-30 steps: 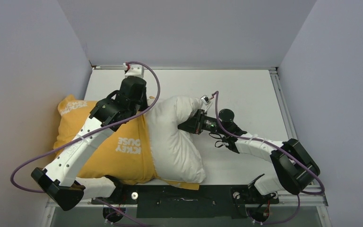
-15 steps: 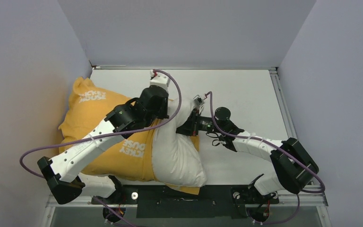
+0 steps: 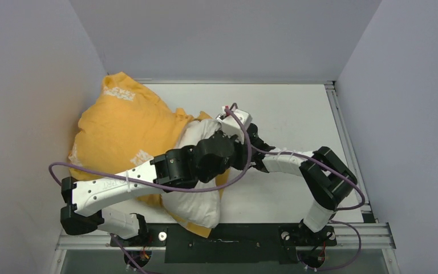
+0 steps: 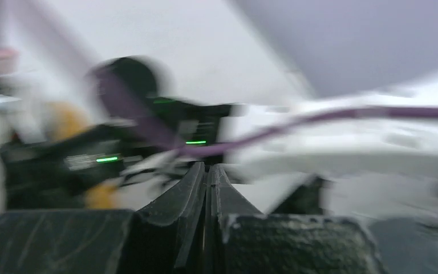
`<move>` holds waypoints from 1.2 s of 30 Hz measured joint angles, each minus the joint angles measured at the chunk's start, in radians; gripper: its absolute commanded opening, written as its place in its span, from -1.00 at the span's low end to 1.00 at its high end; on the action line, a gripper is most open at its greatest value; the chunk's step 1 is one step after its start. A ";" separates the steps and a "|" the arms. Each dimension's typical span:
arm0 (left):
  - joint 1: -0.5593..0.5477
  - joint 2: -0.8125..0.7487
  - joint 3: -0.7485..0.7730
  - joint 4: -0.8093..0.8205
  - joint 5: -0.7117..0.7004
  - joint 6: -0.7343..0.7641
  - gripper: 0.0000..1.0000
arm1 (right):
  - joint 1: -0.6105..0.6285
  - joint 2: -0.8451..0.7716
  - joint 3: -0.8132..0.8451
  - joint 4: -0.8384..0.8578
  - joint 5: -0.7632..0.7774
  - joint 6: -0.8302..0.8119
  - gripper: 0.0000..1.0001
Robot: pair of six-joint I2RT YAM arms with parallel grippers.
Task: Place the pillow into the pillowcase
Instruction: Stuff the pillow into the pillowcase.
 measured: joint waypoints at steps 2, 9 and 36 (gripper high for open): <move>-0.091 0.010 0.024 0.143 0.072 -0.021 -0.99 | 0.002 0.048 0.023 0.023 0.058 0.018 -0.89; -0.126 -0.087 0.005 0.188 -0.026 -0.031 0.12 | -0.016 0.035 -0.036 0.077 0.157 0.065 -0.28; -0.076 0.549 -0.015 -0.848 -0.527 -0.459 -0.22 | -0.311 -0.498 -0.262 -0.500 0.299 -0.178 0.79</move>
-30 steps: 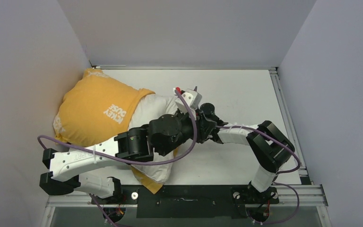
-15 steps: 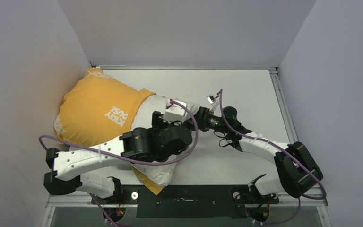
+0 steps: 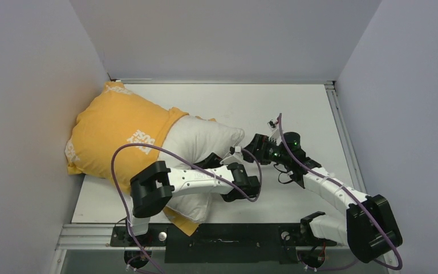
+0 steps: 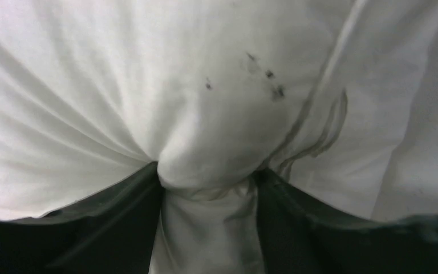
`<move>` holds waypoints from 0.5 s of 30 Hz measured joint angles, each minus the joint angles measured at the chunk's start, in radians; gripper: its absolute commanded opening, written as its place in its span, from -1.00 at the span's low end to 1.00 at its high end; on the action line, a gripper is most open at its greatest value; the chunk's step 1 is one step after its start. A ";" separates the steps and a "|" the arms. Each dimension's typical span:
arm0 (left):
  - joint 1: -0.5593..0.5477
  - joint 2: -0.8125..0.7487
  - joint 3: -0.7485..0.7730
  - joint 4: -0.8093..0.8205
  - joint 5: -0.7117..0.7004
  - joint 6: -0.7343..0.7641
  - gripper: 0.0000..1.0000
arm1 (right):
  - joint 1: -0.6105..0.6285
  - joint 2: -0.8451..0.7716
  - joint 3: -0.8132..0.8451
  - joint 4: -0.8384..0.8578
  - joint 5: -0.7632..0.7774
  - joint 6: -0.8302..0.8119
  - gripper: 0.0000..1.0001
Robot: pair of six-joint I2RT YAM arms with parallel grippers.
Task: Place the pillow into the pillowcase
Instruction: Stuff the pillow into the pillowcase.
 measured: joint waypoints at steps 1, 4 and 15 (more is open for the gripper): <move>0.013 0.018 0.000 -0.027 -0.012 -0.006 -0.56 | 0.000 0.003 -0.023 0.003 -0.002 0.001 0.79; 0.044 0.003 0.003 -0.066 -0.039 -0.036 -1.00 | 0.000 0.036 -0.091 0.026 -0.011 0.013 0.79; 0.226 -0.524 -0.056 0.259 0.194 0.226 -1.00 | 0.148 0.411 -0.166 0.451 -0.064 0.182 0.80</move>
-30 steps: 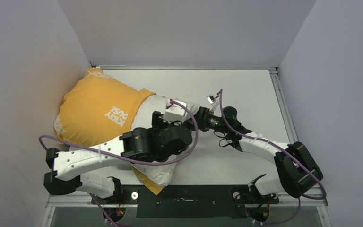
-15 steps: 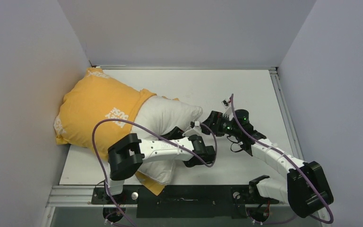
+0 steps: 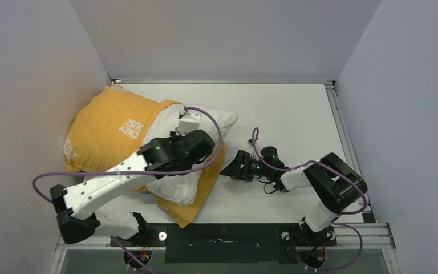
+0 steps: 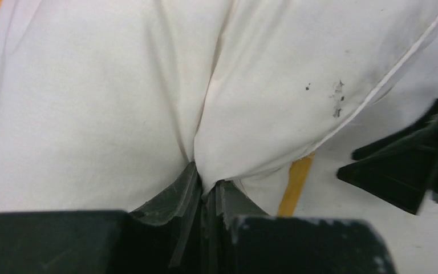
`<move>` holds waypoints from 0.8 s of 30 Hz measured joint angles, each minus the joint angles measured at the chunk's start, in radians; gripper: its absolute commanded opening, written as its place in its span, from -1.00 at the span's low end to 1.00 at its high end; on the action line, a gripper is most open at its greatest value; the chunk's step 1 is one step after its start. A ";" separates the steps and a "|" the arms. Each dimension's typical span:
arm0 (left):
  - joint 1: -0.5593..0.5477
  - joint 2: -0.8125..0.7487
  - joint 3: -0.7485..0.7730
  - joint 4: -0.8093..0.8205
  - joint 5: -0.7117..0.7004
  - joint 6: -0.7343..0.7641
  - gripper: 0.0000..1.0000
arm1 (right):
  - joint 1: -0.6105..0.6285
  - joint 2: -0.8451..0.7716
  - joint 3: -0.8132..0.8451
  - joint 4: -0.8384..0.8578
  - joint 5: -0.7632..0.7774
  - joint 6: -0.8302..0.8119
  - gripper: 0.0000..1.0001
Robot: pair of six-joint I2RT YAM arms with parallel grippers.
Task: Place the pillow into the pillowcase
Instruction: Stuff the pillow into the pillowcase.
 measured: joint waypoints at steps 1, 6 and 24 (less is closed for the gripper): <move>0.030 -0.072 -0.011 0.037 0.038 0.032 -1.00 | 0.014 0.042 0.005 0.068 -0.003 0.027 0.81; 0.108 -0.256 -0.015 0.102 0.140 0.119 -1.00 | 0.061 0.266 0.028 0.445 -0.018 0.229 0.80; 0.139 -0.336 -0.066 0.140 0.286 0.175 -0.46 | 0.242 0.583 0.164 0.759 0.090 0.494 -0.89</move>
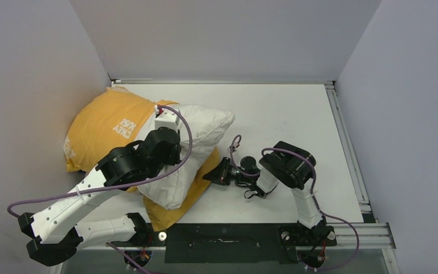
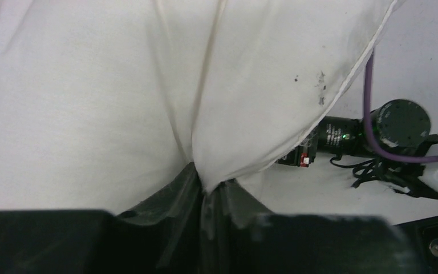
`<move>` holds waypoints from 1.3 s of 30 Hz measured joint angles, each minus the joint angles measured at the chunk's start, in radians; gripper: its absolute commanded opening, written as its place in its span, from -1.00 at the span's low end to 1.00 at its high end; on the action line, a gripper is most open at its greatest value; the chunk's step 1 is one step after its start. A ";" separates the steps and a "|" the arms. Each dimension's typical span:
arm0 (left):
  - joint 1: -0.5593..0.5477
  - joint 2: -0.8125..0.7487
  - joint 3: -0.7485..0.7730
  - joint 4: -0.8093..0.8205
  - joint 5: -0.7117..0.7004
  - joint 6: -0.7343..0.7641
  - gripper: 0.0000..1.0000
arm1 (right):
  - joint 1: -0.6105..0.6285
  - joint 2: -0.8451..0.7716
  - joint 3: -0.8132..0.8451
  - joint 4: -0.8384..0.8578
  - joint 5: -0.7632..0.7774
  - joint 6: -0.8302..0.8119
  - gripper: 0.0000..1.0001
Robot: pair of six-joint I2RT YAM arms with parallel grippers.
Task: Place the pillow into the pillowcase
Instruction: Stuff the pillow into the pillowcase.
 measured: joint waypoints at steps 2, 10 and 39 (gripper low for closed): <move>0.000 -0.011 -0.024 0.011 0.012 0.003 0.05 | -0.016 -0.076 -0.027 -0.091 0.005 -0.057 -0.89; -0.037 -0.010 -0.031 0.088 0.102 0.051 0.61 | -0.140 -0.619 -0.125 -0.513 0.021 -0.310 -0.89; -0.148 0.285 -0.056 0.364 -0.109 -0.085 -1.00 | -0.439 -1.247 0.147 -1.528 -0.071 -0.698 -0.89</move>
